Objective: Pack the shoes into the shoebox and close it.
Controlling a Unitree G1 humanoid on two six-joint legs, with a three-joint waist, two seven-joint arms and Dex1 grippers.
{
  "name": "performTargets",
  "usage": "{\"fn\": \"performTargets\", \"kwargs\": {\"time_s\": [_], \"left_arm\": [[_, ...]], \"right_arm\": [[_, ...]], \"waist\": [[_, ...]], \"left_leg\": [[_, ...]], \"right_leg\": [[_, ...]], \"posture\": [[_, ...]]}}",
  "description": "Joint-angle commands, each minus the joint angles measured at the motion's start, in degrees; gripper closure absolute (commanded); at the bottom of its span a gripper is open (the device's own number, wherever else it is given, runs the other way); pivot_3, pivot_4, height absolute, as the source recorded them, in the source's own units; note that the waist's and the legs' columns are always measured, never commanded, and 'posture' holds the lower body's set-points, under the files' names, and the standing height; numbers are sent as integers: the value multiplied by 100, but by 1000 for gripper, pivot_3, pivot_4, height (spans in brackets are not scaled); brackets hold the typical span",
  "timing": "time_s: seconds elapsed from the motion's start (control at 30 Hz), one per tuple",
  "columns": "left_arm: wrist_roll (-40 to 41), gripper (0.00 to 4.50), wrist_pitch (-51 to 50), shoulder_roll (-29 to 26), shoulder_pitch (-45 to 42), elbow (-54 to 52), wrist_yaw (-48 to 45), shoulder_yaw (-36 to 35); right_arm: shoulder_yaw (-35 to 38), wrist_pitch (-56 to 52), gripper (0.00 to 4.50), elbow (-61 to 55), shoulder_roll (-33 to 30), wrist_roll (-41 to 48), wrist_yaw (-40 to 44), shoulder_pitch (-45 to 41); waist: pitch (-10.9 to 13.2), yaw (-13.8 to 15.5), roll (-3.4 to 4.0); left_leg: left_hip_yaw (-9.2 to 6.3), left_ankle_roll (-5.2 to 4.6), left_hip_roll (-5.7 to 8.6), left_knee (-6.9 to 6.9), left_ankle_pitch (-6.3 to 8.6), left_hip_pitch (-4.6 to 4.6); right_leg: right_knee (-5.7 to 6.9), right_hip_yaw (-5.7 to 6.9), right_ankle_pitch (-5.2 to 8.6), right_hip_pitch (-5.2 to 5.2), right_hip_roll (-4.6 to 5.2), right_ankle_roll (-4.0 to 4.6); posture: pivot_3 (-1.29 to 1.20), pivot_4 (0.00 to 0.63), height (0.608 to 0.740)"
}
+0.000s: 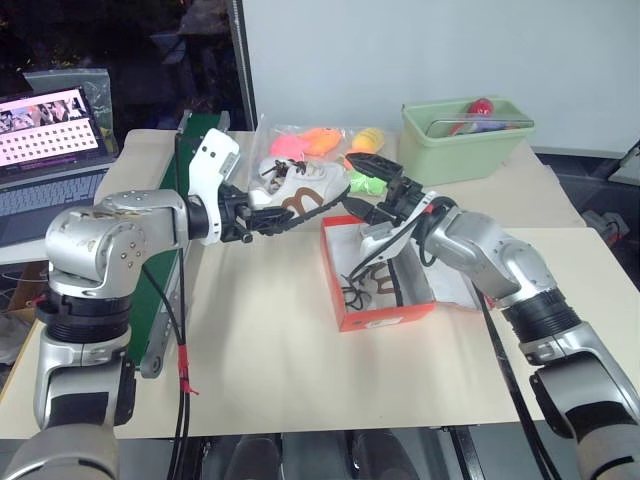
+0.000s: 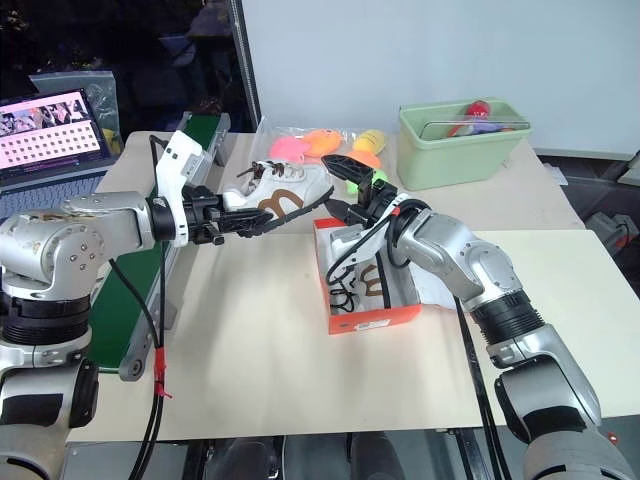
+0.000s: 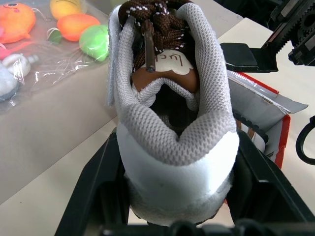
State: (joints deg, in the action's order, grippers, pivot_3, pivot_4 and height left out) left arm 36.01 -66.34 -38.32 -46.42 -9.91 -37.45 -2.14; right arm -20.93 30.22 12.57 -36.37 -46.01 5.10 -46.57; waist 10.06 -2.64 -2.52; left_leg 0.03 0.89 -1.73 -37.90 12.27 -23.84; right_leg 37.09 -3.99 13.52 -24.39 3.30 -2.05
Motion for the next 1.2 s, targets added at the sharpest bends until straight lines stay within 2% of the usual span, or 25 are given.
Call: {"fn": "performTargets", "kwargs": {"time_s": [0.03, 0.47, 0.87, 0.97, 1.2], "left_arm": [[-28, 2092, 92, -43, -159, -4, -3, -103], [-39, 2092, 134, 101, -316, 63, 41, -52], [15, 2092, 78, 225, -362, -14, 81, -62], [14, 2144, 75, 224, -368, -9, 94, -76], [-34, 2144, 138, 222, -383, 47, 94, -52]], "right_arm": [[208, 64, 0, -377, 12, 136, -15, -22], [-98, 131, 0, -347, 421, 64, 304, 3], [-263, 76, 0, 477, 851, -162, 32, -398], [-245, 53, 741, 497, 901, -134, 29, -422], [-207, -79, 3053, 323, 1028, -10, 152, -363]], "waist": [[0, 3, 0], [0, 7, 0], [0, -2, 0], [0, 2, 0], [0, -7, 0]], "left_leg": [[0, 0, 0, 0, 0, 0], [-1, 0, 0, -1, 0, 0], [-1, 1, 0, -1, 0, 0], [-1, 0, 0, -1, 0, 0], [-1, 0, 0, -1, 0, 0]], "right_leg": [[0, 0, 0, 0, 0, 0], [1, 1, 0, 1, 0, 0], [4, 1, 0, 1, 0, 0], [4, 1, -1, 1, 1, 0], [5, 1, -1, 1, 0, 1]], "posture": [[0, 150, 729], [0, 150, 729], [0, 150, 729], [0, 150, 729], [0, 150, 729]]}}
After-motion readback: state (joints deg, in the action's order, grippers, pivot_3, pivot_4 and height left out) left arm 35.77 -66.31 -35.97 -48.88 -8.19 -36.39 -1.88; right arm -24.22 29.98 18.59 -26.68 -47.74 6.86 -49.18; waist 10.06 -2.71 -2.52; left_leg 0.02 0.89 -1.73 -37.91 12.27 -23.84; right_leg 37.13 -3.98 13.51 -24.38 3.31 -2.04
